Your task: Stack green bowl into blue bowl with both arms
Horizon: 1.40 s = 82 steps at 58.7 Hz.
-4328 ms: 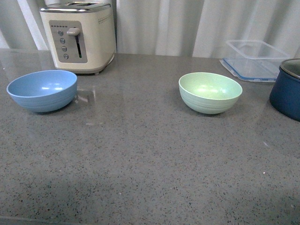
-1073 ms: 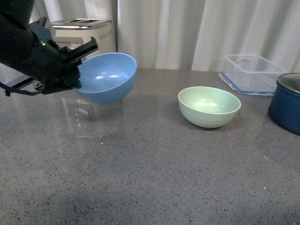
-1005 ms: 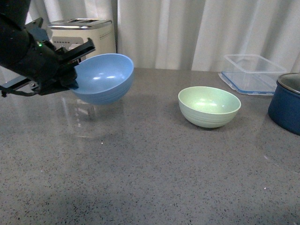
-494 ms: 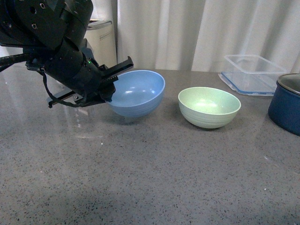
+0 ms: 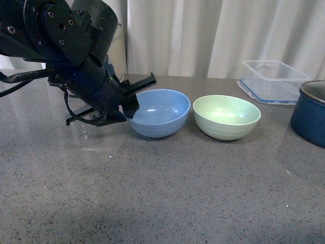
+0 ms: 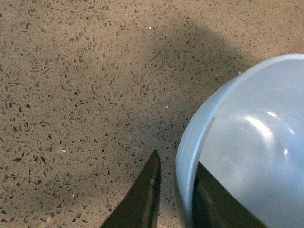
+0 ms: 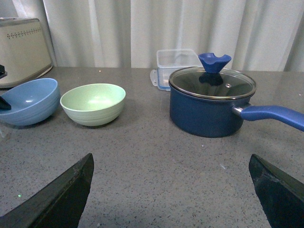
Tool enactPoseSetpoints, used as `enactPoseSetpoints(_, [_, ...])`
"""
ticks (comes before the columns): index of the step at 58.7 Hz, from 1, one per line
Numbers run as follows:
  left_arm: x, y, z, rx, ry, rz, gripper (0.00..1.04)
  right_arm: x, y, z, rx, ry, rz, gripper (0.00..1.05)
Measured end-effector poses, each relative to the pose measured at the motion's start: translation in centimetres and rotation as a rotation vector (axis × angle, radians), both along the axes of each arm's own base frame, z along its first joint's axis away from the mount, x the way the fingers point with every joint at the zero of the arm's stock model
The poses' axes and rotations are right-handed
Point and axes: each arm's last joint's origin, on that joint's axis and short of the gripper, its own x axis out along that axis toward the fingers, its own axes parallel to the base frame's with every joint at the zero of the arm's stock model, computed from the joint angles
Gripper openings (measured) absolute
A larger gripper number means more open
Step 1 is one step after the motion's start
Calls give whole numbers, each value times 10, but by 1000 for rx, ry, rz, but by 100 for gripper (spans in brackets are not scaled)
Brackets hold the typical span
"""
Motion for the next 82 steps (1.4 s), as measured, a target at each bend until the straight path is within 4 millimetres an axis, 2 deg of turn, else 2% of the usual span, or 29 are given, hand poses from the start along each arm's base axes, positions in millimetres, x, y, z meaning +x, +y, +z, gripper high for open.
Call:
enactPoseSetpoints(9, [-1,0,4,-17,-8,-16,43,0,0,0,0,0,0,95])
enactPoseSetpoints(16, [-11,5,16,-40,-73,-24,62,0,0,0,0,0,0,95])
enactPoseSetpoints(22, [-30,11,41,-49,-223,-52,78,0,0,0,0,0,0,95])
enactPoseSetpoints(27, [-68,27,81,-4,-542,-7,96,0,0,0,0,0,0,95])
enactPoseSetpoints(31, [-88,39,98,112,-718,91,86,0,0,0,0,0,0,95])
enactPoseSetpoints(34, [-109,51,101,227,-812,115,76,0,0,0,0,0,0,95])
enactPoseSetpoints(37, [-123,59,93,295,-833,104,67,0,0,0,0,0,0,95])
enactPoseSetpoints(45, [-156,77,46,395,-748,61,42,0,0,0,0,0,0,95])
enactPoseSetpoints(48, [-168,82,36,408,-735,50,33,0,0,0,0,0,0,95])
enactPoseSetpoints(58, [-202,94,28,415,-766,49,4,0,0,0,0,0,0,95])
enactPoseSetpoints(71, [-244,107,6,426,-751,48,4,0,0,0,0,0,0,95])
enactPoseSetpoints(82, [-264,118,-1,422,-757,38,4,0,0,0,0,0,0,95])
